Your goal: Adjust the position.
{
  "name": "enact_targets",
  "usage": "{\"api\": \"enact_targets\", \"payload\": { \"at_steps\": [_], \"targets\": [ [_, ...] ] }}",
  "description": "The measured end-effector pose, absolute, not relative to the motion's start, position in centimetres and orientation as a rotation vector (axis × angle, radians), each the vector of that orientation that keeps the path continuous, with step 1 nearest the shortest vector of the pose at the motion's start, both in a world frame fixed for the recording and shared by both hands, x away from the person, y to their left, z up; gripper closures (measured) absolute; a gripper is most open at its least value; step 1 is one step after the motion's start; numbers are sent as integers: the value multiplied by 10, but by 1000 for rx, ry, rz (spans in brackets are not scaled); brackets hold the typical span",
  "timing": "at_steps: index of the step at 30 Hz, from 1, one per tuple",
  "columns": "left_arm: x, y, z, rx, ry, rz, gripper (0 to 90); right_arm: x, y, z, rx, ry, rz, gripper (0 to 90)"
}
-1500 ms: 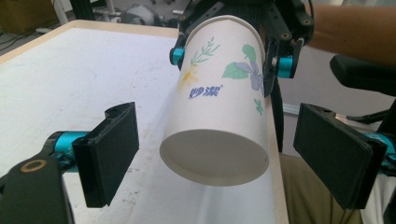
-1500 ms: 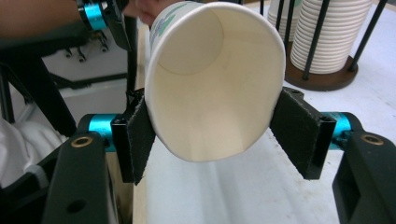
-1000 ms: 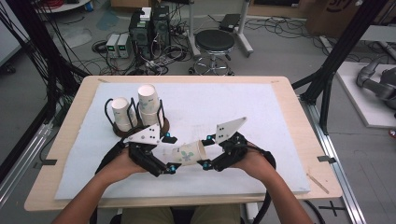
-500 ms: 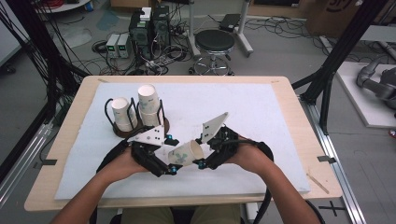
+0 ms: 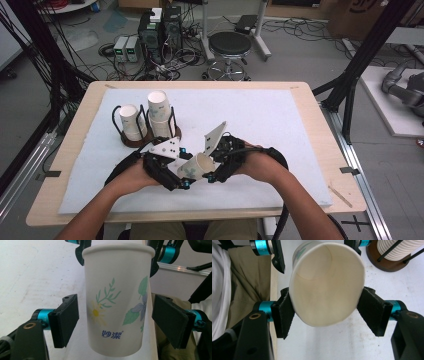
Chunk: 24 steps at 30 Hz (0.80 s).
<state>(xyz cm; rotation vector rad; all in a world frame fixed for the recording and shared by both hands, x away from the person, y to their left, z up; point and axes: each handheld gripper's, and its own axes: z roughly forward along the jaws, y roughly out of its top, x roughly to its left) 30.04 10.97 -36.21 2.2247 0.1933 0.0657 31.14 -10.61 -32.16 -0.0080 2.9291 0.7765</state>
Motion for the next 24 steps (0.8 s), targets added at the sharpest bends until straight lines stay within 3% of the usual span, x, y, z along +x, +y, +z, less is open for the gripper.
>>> {"api": "enact_targets", "payload": {
  "at_steps": [24],
  "targets": [
    [304, 101, -372, 2303, 178, 9, 354, 309, -93, -327, -53, 2964, 679, 325]
  ]
}}
